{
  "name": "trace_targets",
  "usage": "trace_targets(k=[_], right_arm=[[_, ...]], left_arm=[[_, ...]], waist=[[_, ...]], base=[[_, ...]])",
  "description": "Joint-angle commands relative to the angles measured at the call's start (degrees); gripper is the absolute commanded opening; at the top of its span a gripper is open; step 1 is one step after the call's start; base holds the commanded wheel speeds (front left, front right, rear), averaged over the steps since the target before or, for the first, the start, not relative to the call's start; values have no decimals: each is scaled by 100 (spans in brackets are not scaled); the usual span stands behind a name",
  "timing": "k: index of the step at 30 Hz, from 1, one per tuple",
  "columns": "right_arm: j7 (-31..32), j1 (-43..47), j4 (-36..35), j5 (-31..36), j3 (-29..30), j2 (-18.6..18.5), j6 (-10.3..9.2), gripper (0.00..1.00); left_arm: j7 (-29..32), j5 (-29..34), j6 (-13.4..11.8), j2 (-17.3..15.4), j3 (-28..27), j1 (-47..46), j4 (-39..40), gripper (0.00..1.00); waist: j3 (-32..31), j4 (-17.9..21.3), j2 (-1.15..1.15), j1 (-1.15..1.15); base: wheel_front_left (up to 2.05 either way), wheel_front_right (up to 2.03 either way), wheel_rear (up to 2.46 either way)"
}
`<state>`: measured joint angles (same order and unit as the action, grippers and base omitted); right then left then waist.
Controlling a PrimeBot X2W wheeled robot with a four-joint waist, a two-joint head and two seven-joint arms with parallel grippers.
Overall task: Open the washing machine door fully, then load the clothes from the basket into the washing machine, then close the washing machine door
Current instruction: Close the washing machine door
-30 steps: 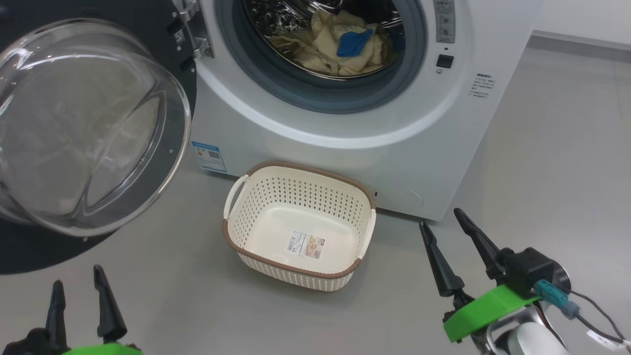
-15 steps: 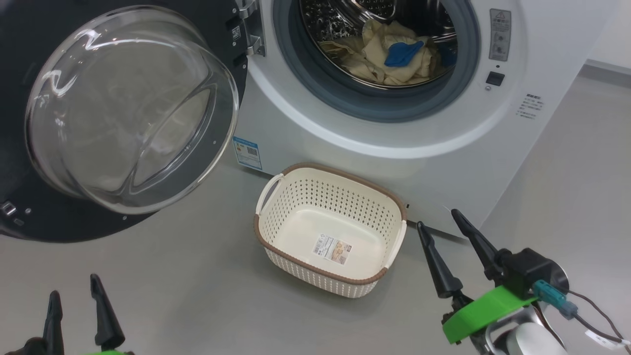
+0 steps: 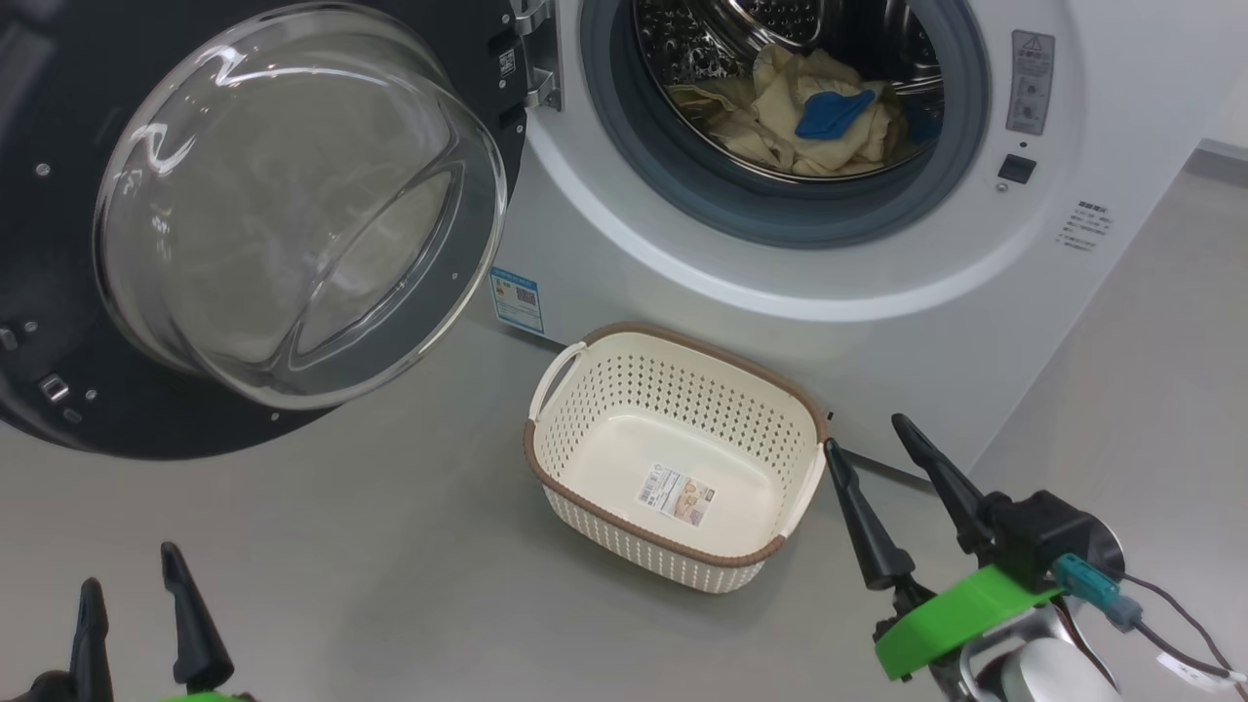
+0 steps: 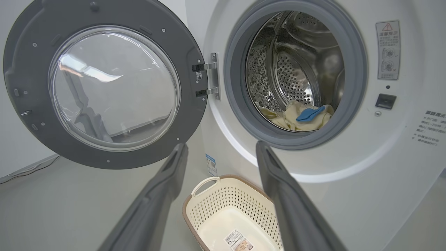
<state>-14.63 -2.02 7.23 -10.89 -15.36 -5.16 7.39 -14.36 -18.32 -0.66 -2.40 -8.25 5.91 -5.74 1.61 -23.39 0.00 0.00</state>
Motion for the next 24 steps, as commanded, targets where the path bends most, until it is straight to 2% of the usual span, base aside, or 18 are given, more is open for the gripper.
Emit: trace_targets(k=[1,8,9,10,11,12,19,23,24], right_arm=[[-37,-227,-178,42,-116,-64,10,100],[-37,-242,-171,34,-127,-72,10,100],[-37,-241,-169,32,-131,-71,10,100],[-37,-238,-168,30,-133,-69,10,100],[-37,-233,-167,30,-137,-66,10,100],[-37,-227,-165,31,-142,-63,10,100],[-37,-184,-167,29,-160,-44,10,100],[-37,-180,-162,28,-190,-31,10,100],[-37,-180,-162,28,-190,-31,10,100]], left_arm=[[-63,-33,-54,-48,-201,-106,214,100],[-63,-283,-119,-48,-300,-111,157,100],[-63,-465,-127,-48,-358,-121,105,81],[-63,-682,-123,-48,-433,-137,34,43],[-63,-851,-82,-48,-515,-154,-31,15],[-63,-1024,-35,-48,-629,-178,-96,0],[-63,-1958,342,-122,-1799,-514,-658,0],[199,-2475,344,-655,-2343,-818,-960,0],[199,-2475,344,-655,-2343,-818,-960,0]], waist=[[5,-17,0,0],[7,-62,0,0],[5,-63,0,0],[2,-63,0,0],[-2,-59,0,0],[-4,-53,0,0],[-11,29,0,0],[3,114,0,0],[3,114,0,0]], base=[[0,0,0],[0,0,0],[0,0,0],[0,0,0],[0,0,0],[0,0,0],[0,0,0],[0,0,0],[0,0,0]])
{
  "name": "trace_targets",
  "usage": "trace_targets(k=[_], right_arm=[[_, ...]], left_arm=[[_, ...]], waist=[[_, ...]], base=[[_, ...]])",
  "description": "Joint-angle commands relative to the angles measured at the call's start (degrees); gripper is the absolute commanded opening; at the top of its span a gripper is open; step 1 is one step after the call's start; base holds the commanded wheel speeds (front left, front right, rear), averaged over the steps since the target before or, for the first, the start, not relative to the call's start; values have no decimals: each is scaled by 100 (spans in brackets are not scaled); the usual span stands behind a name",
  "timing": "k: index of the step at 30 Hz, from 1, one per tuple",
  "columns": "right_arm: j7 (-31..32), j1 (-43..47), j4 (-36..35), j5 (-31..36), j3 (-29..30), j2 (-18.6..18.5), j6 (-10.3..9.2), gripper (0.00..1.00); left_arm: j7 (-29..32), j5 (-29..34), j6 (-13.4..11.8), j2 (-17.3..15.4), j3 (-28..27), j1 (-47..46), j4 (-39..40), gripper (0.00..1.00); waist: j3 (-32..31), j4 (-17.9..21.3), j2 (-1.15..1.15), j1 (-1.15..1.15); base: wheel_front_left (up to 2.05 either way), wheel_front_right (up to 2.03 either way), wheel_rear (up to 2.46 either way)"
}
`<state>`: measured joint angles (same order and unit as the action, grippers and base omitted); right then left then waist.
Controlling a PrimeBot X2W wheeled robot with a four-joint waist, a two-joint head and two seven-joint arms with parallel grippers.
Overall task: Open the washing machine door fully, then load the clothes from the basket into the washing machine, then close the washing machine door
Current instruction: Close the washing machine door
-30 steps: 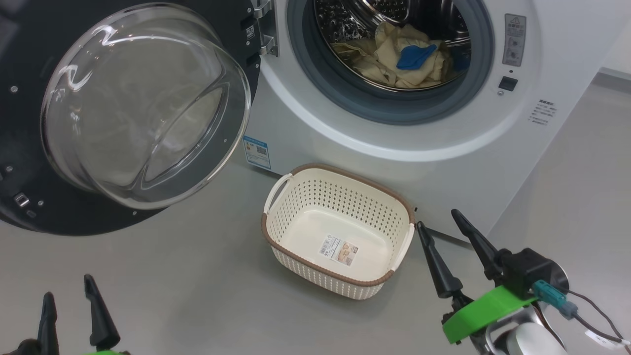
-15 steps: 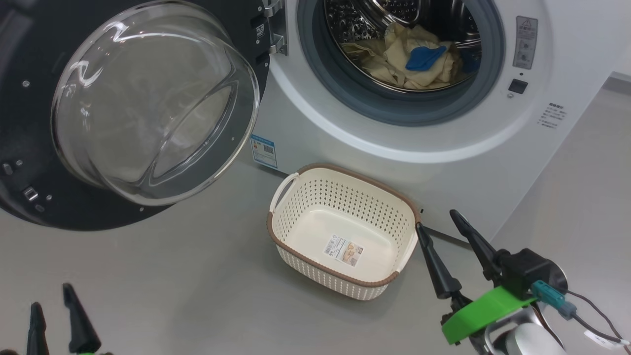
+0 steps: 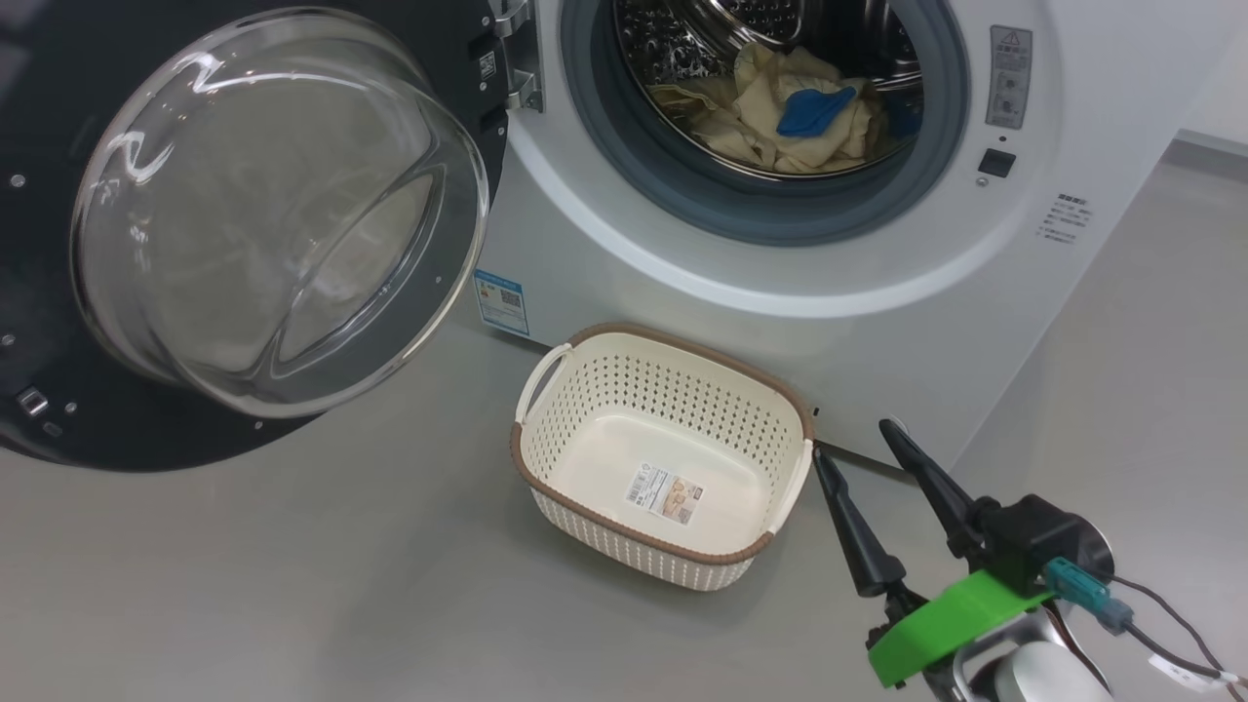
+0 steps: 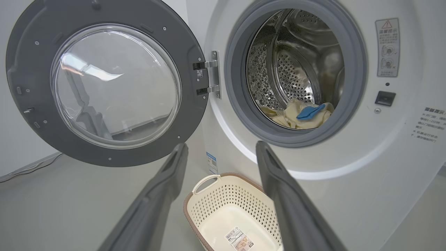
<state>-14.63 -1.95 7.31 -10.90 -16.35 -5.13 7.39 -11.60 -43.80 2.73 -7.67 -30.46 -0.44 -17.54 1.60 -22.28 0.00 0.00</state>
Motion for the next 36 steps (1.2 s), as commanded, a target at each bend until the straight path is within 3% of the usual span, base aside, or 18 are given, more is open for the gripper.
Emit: trace_targets(k=[1,7,12,20,28,36], right_arm=[[-37,-192,-167,29,-100,-32,10,100],[-37,-249,-150,23,-153,-21,10,100],[-37,-344,-152,31,-228,-8,10,100],[-37,-402,-138,57,-220,-103,10,100],[-37,-510,-141,58,-305,-248,10,100],[-37,-586,-129,83,-347,-387,10,100]], left_arm=[[35,-25,-33,-295,-244,-260,174,0],[933,-853,-236,-1284,-945,-884,-188,0],[1753,-1767,-630,-2156,-1646,-1647,-584,0],[2296,-2376,-1222,-3003,-2149,-2427,-873,0],[2607,-2686,-1647,-3383,-2171,-3065,-996,0],[3248,-3214,-2167,-3082,-2004,-3600,-703,0]], waist=[[15,27,0,0],[109,221,0,0],[281,521,0,0],[523,843,0,0],[737,1018,0,0],[934,1066,0,0]], base=[[0,0,0],[0,0,0],[0,0,0],[0,0,0],[0,0,0],[0,0,0]])
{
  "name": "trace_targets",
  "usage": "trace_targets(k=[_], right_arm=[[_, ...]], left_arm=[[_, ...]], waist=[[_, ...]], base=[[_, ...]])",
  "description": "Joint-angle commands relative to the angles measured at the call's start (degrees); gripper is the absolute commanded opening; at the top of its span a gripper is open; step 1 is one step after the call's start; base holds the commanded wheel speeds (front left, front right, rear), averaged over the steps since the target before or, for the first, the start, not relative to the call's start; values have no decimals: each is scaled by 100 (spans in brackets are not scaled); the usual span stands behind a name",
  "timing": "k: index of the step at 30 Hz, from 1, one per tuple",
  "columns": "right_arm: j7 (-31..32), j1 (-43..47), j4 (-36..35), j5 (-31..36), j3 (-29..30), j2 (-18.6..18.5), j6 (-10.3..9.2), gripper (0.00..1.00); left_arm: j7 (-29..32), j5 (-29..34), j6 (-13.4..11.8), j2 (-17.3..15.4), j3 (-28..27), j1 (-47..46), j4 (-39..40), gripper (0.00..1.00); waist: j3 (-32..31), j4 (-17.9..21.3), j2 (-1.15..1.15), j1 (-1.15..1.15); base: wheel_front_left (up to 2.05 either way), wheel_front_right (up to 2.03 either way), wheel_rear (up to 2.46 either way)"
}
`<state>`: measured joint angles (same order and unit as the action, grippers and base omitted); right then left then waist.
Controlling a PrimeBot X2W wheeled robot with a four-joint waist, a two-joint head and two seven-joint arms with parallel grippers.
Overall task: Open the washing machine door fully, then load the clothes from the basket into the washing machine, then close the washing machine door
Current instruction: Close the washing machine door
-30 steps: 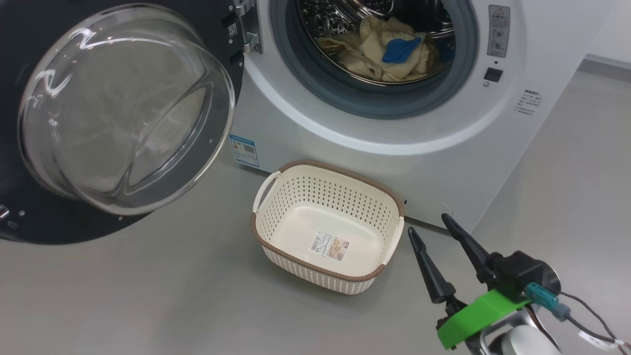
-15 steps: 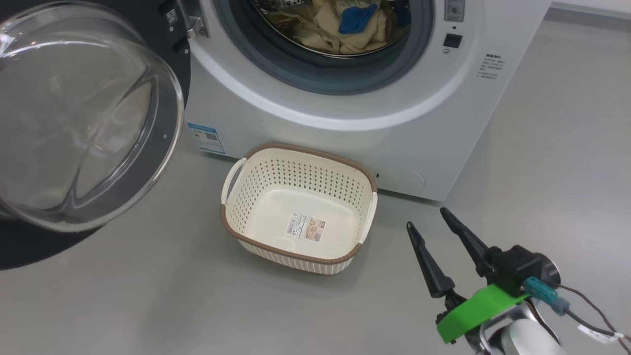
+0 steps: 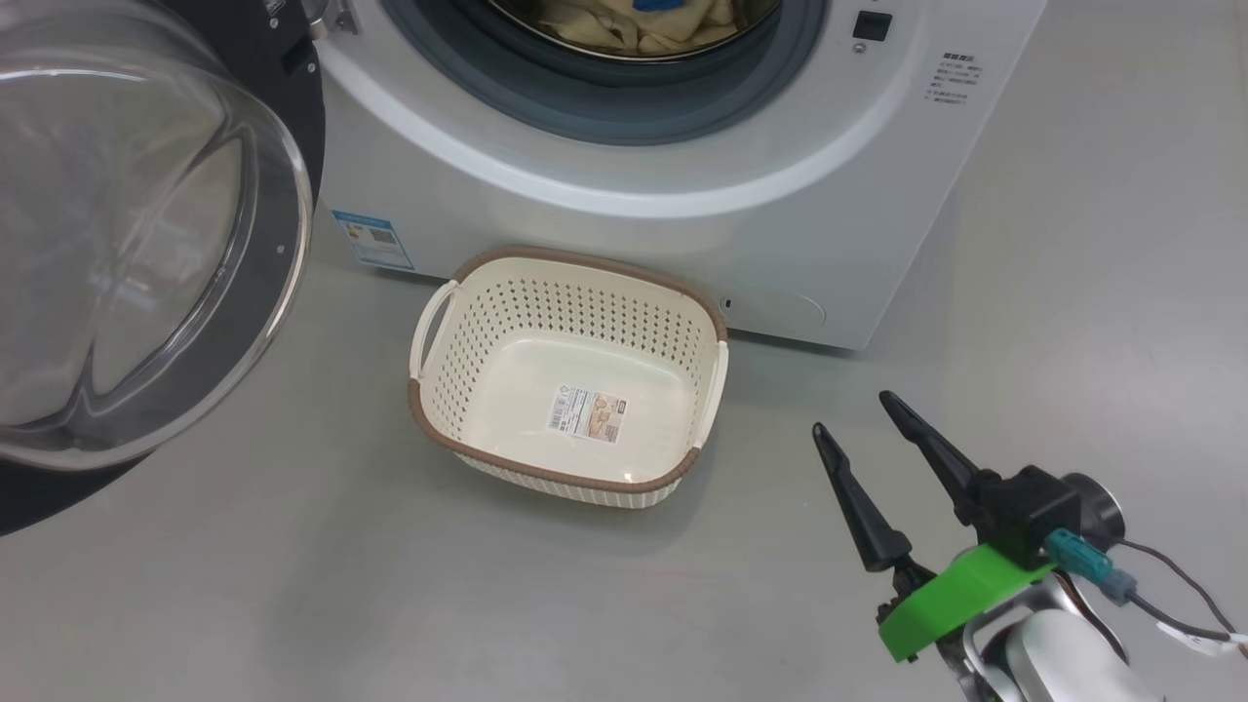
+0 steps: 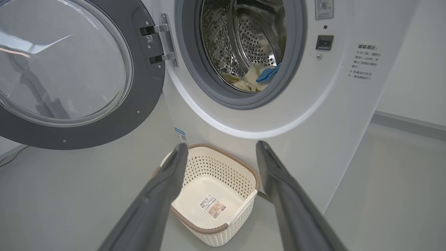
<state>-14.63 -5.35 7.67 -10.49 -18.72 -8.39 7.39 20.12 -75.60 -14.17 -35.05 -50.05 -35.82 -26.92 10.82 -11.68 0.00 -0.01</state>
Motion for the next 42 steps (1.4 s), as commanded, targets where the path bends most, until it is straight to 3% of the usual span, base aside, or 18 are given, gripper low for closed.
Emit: trace_targets(k=[1,7,16,30,42], right_arm=[[-37,-254,-163,41,-121,-67,10,100],[-37,-286,-161,32,-143,-98,10,100],[-37,-353,-163,39,-195,-173,10,100],[-37,-406,-159,38,-226,-321,10,100],[-37,-372,-129,17,-317,-422,10,100]], left_arm=[[142,-100,-532,-285,-48,-98,290,0],[420,-200,-852,-109,1,2,539,0],[630,-98,-955,31,230,278,590,0],[750,-5,-718,-56,426,352,107,0],[1414,140,-454,-581,800,629,-301,0]], waist=[[22,12,0,1],[57,36,0,1],[173,31,0,1],[317,103,0,1],[213,135,0,1]], base=[[0,0,0],[0,0,0],[0,0,0],[0,0,0],[0,0,0]])
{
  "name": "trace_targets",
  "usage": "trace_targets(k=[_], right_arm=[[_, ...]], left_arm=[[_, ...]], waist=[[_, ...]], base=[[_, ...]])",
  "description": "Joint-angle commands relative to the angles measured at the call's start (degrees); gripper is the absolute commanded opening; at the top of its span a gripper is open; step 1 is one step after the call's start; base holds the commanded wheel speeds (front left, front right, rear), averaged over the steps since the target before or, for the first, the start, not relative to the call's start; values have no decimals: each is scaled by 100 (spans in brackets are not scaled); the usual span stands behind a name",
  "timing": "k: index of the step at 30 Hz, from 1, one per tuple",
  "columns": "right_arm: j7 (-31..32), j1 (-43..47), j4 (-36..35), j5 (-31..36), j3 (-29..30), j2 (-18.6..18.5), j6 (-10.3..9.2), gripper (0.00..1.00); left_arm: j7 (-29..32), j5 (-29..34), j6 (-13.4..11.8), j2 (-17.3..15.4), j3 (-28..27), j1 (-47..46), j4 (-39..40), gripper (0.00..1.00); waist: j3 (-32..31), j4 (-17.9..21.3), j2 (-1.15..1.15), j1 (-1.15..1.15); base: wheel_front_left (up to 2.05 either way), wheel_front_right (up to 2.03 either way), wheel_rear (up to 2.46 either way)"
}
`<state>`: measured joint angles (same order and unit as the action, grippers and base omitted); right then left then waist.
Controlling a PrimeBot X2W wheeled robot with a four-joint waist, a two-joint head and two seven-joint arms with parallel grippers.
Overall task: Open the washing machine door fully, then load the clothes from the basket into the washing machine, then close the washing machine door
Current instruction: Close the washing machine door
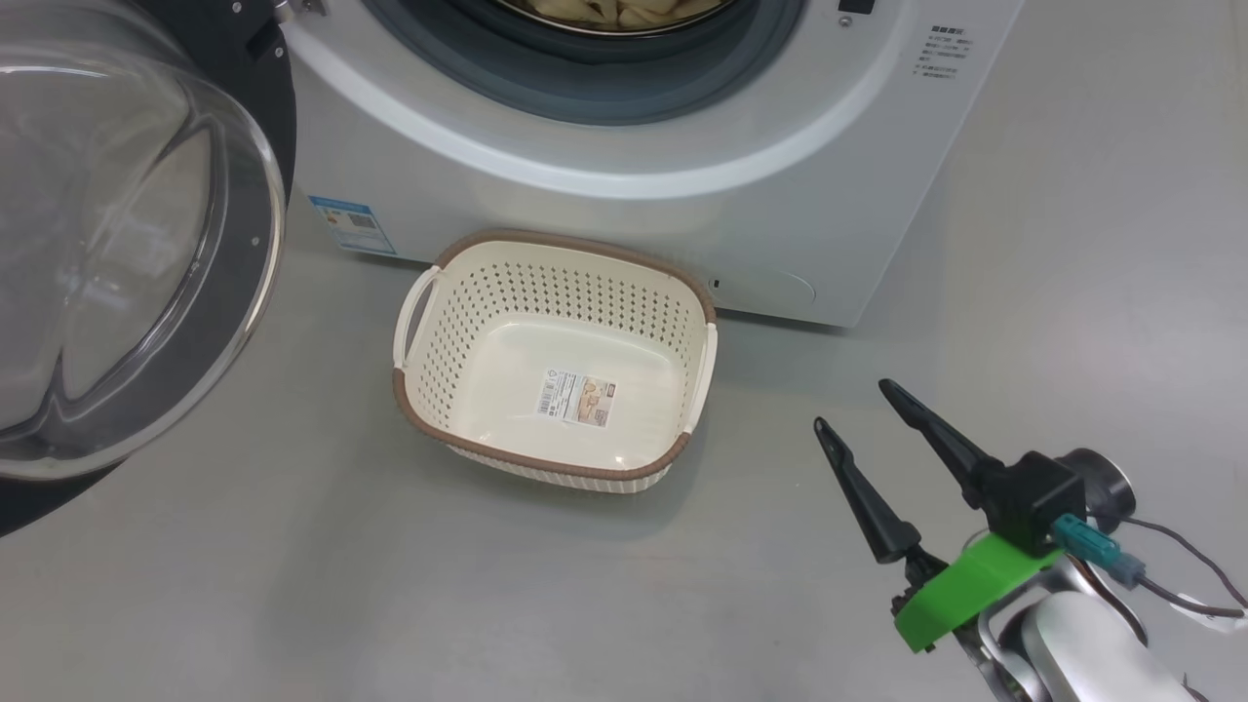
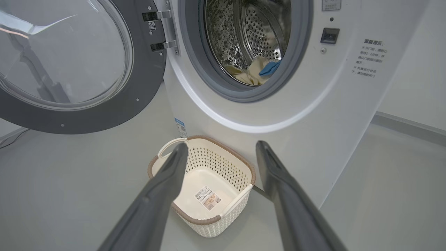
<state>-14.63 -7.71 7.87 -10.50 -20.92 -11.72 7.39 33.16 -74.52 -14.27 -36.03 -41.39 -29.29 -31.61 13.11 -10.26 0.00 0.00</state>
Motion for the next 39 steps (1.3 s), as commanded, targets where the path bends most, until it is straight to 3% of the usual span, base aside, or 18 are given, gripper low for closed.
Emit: trace_targets(k=[1,19,39], right_arm=[[-37,-122,-150,21,-97,-100,10,100],[-37,-58,-142,4,-176,-162,10,100],[-37,-191,-137,12,-148,160,10,100]], left_arm=[[171,28,-408,-501,-32,-8,146,0],[625,-306,82,-354,86,-207,-33,0],[1041,-411,160,-325,366,-428,144,0]], waist=[[-28,-17,0,0],[-91,5,0,0],[-9,-16,0,0]], base=[[0,0,0],[0,0,0],[0,0,0]])
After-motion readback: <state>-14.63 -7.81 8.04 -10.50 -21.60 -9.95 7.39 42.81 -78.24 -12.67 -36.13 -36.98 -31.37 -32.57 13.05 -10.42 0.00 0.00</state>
